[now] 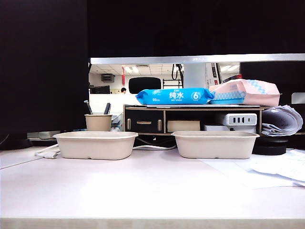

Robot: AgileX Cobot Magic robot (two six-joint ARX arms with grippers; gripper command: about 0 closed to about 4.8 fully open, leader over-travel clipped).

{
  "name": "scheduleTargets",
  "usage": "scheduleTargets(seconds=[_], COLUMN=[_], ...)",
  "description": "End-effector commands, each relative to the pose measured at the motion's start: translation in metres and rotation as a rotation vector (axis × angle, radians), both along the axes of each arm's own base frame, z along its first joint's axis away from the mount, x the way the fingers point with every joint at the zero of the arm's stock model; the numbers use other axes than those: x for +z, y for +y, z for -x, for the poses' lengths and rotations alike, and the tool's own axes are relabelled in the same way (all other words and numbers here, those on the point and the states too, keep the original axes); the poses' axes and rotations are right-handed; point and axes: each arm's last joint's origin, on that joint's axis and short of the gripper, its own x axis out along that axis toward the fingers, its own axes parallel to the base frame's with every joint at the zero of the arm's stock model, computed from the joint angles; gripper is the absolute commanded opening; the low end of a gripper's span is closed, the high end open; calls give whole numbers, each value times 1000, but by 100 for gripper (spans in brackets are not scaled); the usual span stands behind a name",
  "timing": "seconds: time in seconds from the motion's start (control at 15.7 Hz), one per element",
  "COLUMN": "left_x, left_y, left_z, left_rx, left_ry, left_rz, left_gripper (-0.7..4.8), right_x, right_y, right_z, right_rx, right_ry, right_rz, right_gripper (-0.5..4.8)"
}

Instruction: Put the dolls with similar sizes into the same paper box, while dolls with different sizes go into separate paper boxes.

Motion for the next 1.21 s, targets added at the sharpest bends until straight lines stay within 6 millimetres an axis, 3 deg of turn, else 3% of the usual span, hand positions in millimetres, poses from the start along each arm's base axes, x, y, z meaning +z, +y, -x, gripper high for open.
scheduleTargets(seconds=[0.06,0.32,0.45,0.57,0.76,1.02,1.21], left_x=[1,1,1,1,1,1,1], left_y=[0,0,0,0,0,0,0], left_z=[0,0,0,0,0,0,0], left_rx=[-2,-3,-3,-3,-3,-3,-3], left_ry=[-10,-10,-10,-10,-10,-11,-10], left_rz=[-3,-3,-3,-3,-3,-3,-3], left_gripper=[-5,-5,-5,-5,-5,-5,-5], right_x=[-29,-130,-194,-234,-277,-319,-324], right_y=[-12,-25,-26,-28,-26,-21,-11], right_z=[-23,-61,-63,-63,-61,-59,-59], right_rx=[-287,-28,-6,-44,-23,2,89], right_ry=[-59,-192,-203,-139,-95,5,61], right_rz=[-7,85,-5,-70,-113,-161,-169], right_gripper=[-5,-5,-5,-5,-5,-5,-5])
